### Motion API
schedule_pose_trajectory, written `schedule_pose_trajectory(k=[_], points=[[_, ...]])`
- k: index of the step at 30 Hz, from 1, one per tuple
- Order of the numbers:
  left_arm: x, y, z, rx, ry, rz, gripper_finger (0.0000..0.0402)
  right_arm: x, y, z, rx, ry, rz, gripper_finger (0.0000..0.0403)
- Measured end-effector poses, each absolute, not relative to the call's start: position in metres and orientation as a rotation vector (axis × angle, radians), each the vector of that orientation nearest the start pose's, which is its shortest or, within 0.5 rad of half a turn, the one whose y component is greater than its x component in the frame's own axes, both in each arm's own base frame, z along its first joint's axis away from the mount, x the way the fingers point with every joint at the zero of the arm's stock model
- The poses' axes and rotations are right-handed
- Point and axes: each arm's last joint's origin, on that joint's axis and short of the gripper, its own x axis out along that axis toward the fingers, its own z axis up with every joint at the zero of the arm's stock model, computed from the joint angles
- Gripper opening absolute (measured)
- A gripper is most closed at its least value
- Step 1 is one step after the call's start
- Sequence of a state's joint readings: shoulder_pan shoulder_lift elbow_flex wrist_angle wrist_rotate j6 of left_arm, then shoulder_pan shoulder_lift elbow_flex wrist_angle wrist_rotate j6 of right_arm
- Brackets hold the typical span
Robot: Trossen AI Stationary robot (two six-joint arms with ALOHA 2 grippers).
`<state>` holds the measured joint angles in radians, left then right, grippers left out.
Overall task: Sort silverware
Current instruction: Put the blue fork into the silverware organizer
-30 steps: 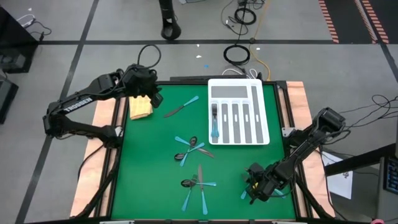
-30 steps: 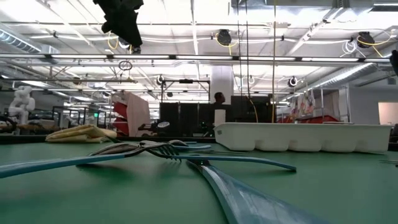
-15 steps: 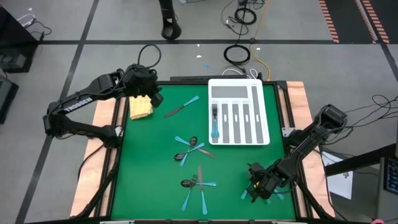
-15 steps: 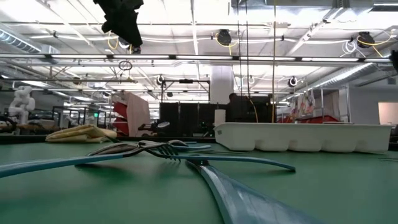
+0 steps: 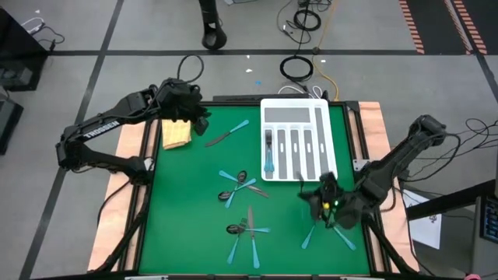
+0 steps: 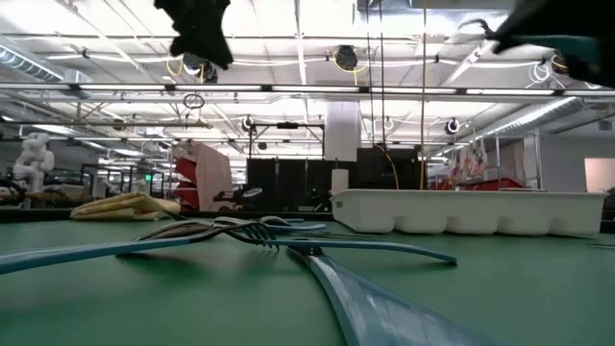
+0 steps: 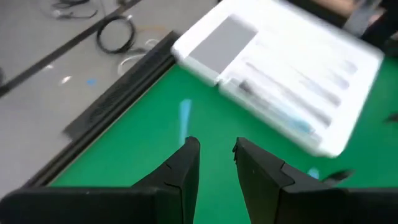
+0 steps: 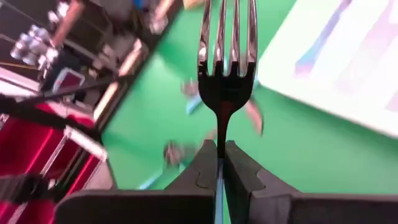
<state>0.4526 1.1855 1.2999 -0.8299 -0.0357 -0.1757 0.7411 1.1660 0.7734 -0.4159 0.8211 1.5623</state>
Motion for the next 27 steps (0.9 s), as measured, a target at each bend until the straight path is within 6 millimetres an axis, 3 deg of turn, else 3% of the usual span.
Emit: schedule_pose_trajectory(k=[6, 15, 21, 27], points=[[0.247, 0.111, 0.374, -0.401, 0.471, 0.227, 0.0109, 0.196, 0.099, 0.276, 0.779, 0.217, -0.455, 0.0], [0.315, 0.135, 0.369, -0.489, 0.139, -0.309, 0.0109, 0.224, 0.06, 0.327, 0.564, -0.064, -0.133, 0.0], [0.34, 0.144, 0.364, -0.471, -0.013, -0.459, 0.0109, 0.235, 0.038, 0.343, 0.458, -0.209, 0.073, 0.0], [0.35, 0.139, 0.367, -0.404, -0.162, -0.628, 0.0109, 0.25, 0.012, 0.345, 0.403, -0.319, 0.207, 0.0]])
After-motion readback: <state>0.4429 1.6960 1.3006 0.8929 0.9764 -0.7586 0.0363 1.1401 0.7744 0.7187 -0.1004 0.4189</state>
